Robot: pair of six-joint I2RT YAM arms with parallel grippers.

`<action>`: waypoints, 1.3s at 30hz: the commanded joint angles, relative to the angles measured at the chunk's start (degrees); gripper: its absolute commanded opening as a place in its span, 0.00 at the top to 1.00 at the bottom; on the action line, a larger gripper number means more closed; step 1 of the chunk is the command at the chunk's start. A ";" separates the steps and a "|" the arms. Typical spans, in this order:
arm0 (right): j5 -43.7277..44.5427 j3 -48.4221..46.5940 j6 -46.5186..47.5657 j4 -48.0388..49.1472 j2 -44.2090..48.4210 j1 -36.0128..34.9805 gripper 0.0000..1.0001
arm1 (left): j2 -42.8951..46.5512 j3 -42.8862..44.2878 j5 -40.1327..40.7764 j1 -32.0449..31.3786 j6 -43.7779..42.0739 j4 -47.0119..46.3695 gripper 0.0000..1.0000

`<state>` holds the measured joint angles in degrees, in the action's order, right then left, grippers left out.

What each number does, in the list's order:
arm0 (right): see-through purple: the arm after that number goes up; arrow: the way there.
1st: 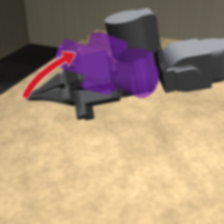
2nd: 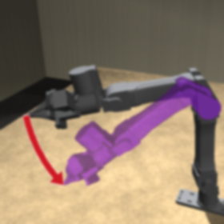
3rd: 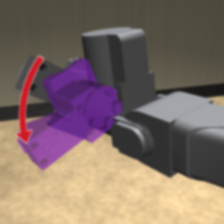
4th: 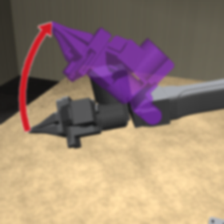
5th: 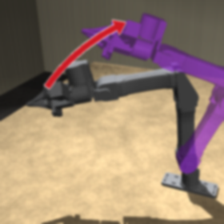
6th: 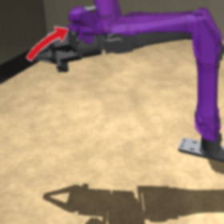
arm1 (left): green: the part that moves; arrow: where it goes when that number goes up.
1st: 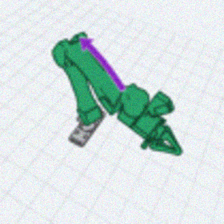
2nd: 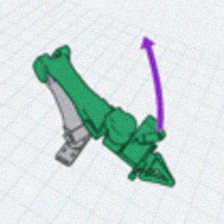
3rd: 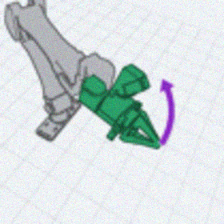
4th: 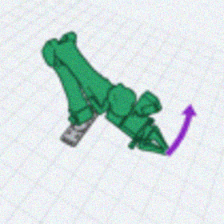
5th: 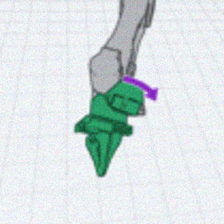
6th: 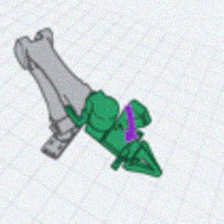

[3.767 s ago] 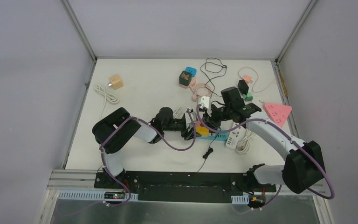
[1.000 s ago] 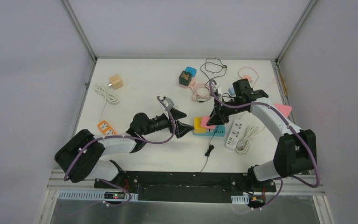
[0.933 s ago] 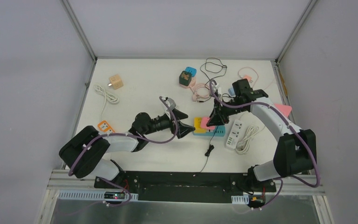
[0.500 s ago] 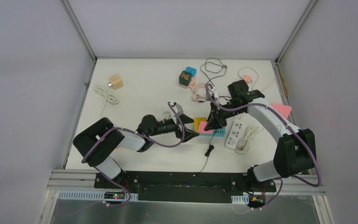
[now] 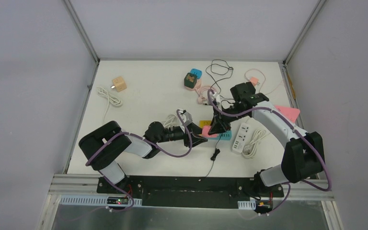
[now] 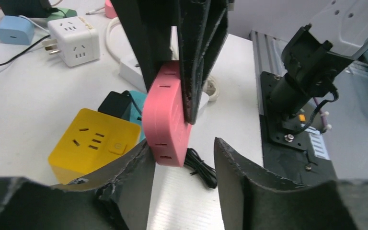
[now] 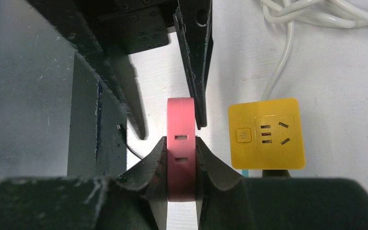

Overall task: Pull the plug off the socket
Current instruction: Place the plug at the center of the board.

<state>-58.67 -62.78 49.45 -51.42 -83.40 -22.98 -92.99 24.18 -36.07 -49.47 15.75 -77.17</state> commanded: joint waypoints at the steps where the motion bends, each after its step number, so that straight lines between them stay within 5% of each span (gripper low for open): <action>1: -0.56 -0.26 0.21 1.86 -0.10 -0.22 0.99 | -0.12 0.96 -0.29 -0.16 0.26 -4.06 0.61; 7: -1.18 0.02 0.71 1.64 -0.05 -0.31 0.92 | -0.70 1.55 -1.26 -0.16 1.66 -4.13 1.00; 9: -1.37 0.11 0.73 1.61 0.21 -0.31 0.85 | -0.70 1.73 -1.53 -0.13 1.89 -4.07 1.00; 13: -1.37 0.21 0.00 2.05 0.60 -0.29 0.49 | -0.40 1.43 -1.62 -0.10 2.56 -4.06 1.00; 18: -0.96 -0.02 -1.92 3.01 0.80 0.40 0.23 | 0.59 -0.55 -0.63 -0.03 3.15 -2.84 1.00; 26: -2.31 -0.10 -1.60 2.04 4.45 5.02 0.18 | 5.97 -2.70 0.95 4.17 9.31 6.95 1.00; 39: -1.92 1.70 -5.12 6.67 6.84 6.05 0.18 | 28.20 4.56 8.10 10.81 6.80 50.43 1.00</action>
<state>-59.18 -61.56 45.89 -47.88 -78.89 -17.21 -71.55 25.28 -32.84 -39.62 24.82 -39.68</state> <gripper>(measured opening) 0.819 0.172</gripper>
